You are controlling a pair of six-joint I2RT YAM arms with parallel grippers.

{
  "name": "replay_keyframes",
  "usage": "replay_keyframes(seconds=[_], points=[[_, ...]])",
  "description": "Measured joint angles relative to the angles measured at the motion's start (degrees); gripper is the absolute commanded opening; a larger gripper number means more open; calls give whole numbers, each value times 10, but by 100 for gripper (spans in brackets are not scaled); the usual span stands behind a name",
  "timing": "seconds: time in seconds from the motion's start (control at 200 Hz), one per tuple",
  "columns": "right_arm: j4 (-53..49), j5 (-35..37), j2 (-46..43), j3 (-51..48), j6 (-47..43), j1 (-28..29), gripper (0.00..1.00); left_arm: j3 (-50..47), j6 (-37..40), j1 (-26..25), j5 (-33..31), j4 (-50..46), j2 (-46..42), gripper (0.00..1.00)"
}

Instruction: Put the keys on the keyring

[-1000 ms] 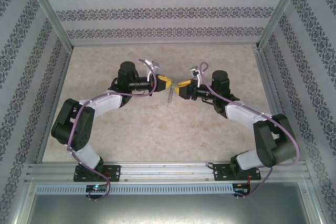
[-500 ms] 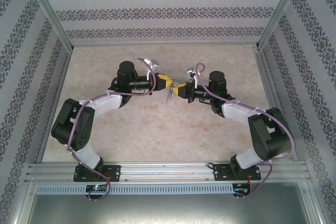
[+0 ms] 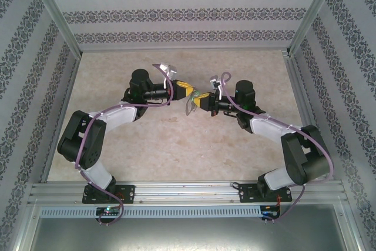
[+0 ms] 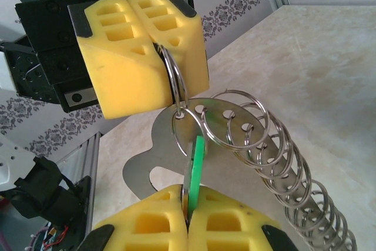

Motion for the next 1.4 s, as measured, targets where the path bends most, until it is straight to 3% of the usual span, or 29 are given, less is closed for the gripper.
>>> replay_keyframes(seconds=[0.824, 0.899, 0.974, 1.109, 1.399], points=[[-20, -2, 62, 56, 2, 33, 0, -22, -32, 0, -9, 63, 14, 0], [-23, -2, 62, 54, 3, 33, 6, -24, -34, 0, -15, 63, 14, 0], [-17, 2, 61, 48, 8, 28, 25, -24, -34, 0, -17, 63, 14, 0], [-27, 32, 38, 12, 19, 9, 42, -24, -34, 0, -18, 73, 14, 0], [-61, 121, -110, -79, 45, -51, 50, -34, -38, -1, -20, 96, 14, 0]])
